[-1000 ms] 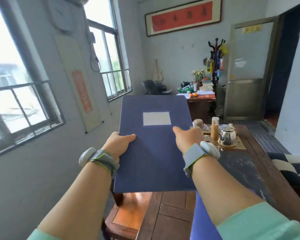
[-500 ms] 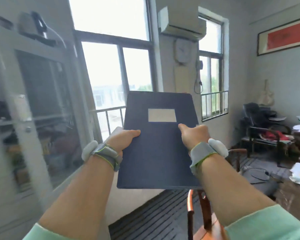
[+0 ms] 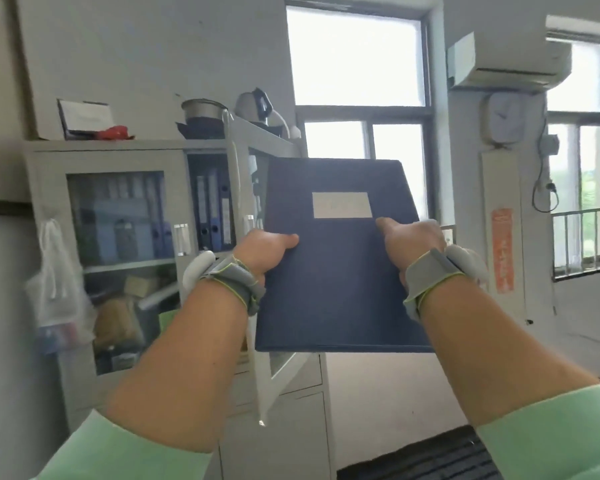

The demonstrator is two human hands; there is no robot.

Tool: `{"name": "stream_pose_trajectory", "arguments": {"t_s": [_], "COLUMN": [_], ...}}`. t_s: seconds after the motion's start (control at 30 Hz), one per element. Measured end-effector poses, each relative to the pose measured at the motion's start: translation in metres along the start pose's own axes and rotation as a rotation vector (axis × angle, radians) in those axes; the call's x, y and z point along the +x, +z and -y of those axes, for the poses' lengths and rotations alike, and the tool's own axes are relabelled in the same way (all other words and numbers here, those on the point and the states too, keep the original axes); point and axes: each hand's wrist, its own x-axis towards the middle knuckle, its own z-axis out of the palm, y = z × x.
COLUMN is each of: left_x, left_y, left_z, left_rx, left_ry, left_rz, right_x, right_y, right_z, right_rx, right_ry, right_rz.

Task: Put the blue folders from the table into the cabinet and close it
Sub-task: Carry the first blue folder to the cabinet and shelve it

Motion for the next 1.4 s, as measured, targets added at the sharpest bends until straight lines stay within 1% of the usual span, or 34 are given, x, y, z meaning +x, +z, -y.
{"name": "stream_pose_trajectory", "arguments": {"t_s": [0.1, 0.23, 0.57, 0.67, 0.73, 0.8, 0.87, 0.93, 1.13, 1.3, 1.4], "left_x": [0.001, 0.003, 0.024, 0.035, 0.053, 0.062, 0.085, 0.099, 0.177, 0.227, 0.249], "left_y": [-0.032, -0.073, -0.183, -0.209, -0.235, -0.244, -0.263, -0.268, -0.283, -0.282, -0.278], "left_z": [-0.004, -0.002, 0.037, 0.045, 0.054, 0.057, 0.067, 0.072, 0.094, 0.116, 0.129], "left_rx": [0.003, 0.022, 0.059, 0.058, 0.061, 0.059, 0.059, 0.051, 0.033, -0.008, -0.041], "left_ry": [0.011, 0.007, -0.044, -0.055, -0.04, -0.03, -0.023, -0.017, 0.023, 0.048, 0.069], "left_rz": [-0.043, -0.162, -0.397, -0.443, -0.468, -0.475, -0.485, -0.491, -0.491, -0.518, -0.522], "right_x": [-0.011, -0.025, -0.075, -0.086, -0.091, -0.091, -0.089, -0.085, -0.049, -0.022, -0.003], "right_y": [0.029, 0.077, 0.206, 0.241, 0.279, 0.295, 0.329, 0.344, 0.418, 0.455, 0.471], "right_z": [0.019, 0.036, 0.057, 0.064, 0.069, 0.072, 0.076, 0.075, 0.066, 0.051, 0.044], "right_rx": [0.018, 0.054, 0.061, 0.076, 0.094, 0.106, 0.141, 0.147, 0.117, 0.072, 0.033], "right_ry": [-0.05, -0.052, -0.015, -0.02, -0.02, -0.037, -0.032, -0.039, -0.074, -0.107, -0.149], "right_rz": [0.043, 0.163, 0.431, 0.495, 0.536, 0.564, 0.55, 0.54, 0.507, 0.466, 0.469]}}
